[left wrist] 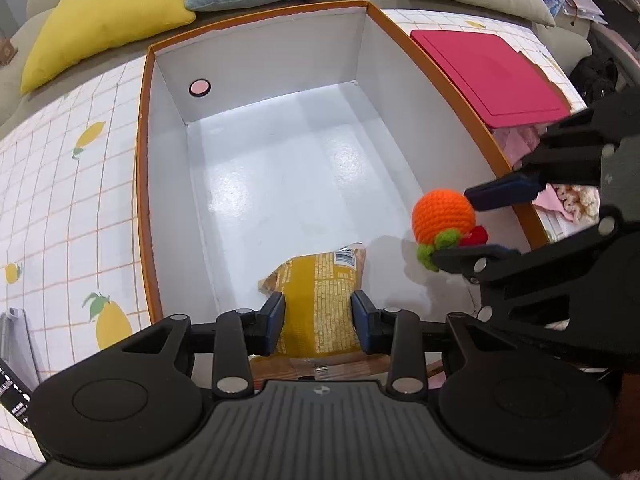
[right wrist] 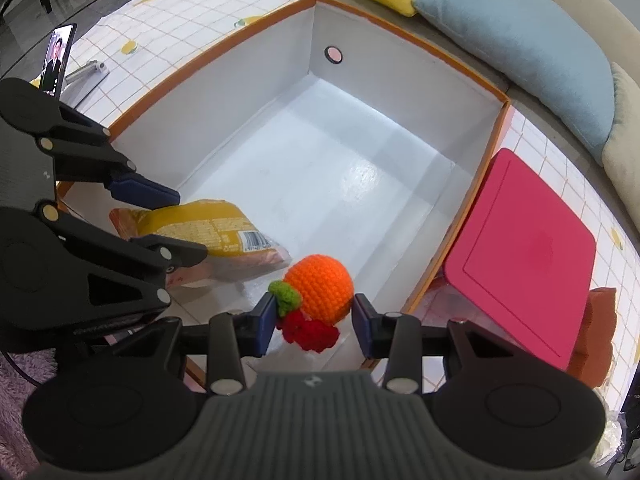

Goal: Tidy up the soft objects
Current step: 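Open both grippers to drop the fruit and snack bag into the box, then grasp the brown fluffy plush with the right gripper while the left grasps the pink-white crocheted hat, then lift and carry the plush and crocheted hat over the white box, then open both grippers to release the plush and hat into the box, then move the right gripper toward the clear plastic bag while the left approaches the brown sponge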

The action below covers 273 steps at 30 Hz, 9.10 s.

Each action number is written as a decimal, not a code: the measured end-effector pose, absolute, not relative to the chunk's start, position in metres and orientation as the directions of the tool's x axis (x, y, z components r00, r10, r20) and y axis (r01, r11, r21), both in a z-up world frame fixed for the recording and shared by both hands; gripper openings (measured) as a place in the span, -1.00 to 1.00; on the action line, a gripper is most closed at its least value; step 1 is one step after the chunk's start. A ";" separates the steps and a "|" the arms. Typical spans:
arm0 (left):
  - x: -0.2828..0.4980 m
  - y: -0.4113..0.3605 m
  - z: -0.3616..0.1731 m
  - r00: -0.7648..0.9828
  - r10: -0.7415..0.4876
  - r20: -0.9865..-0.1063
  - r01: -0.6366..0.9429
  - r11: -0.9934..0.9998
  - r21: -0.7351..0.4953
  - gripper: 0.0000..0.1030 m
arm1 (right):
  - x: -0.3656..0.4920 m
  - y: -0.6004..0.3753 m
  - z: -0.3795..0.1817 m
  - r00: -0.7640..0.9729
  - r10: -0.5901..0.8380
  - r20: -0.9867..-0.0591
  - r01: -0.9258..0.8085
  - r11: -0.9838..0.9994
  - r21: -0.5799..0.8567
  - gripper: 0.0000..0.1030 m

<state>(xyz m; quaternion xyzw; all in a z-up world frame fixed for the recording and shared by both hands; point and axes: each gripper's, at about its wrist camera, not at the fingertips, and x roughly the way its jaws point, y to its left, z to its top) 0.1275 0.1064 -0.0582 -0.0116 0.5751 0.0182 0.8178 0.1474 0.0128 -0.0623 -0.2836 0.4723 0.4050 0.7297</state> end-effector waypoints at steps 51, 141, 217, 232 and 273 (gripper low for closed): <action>0.114 -0.071 -0.029 0.630 -0.297 -0.718 0.231 0.954 -0.193 0.71 | 0.078 -0.273 -0.066 0.628 0.093 -0.773 -0.159 0.987 -0.010 0.56; 0.161 -0.115 -0.045 0.693 -0.337 -0.637 0.269 0.941 -0.205 -0.66 | 0.131 -0.312 -0.097 0.588 0.198 -0.784 -0.024 0.974 0.227 -0.42; 0.125 0.098 -0.045 0.572 0.208 -0.794 0.040 0.959 0.280 0.34 | 0.141 0.019 -0.054 0.375 0.364 -0.852 -0.779 0.622 -0.078 0.23; 0.079 0.072 0.024 0.709 0.113 -0.696 -0.073 0.994 0.086 0.44 | 0.109 -0.088 0.017 0.559 0.484 -0.674 -0.612 0.789 0.058 0.43; 0.216 -0.140 -0.043 0.623 -0.226 -0.749 0.468 0.875 0.125 0.36 | 0.187 -0.296 -0.115 0.655 0.158 -0.739 -0.007 0.979 0.203 0.32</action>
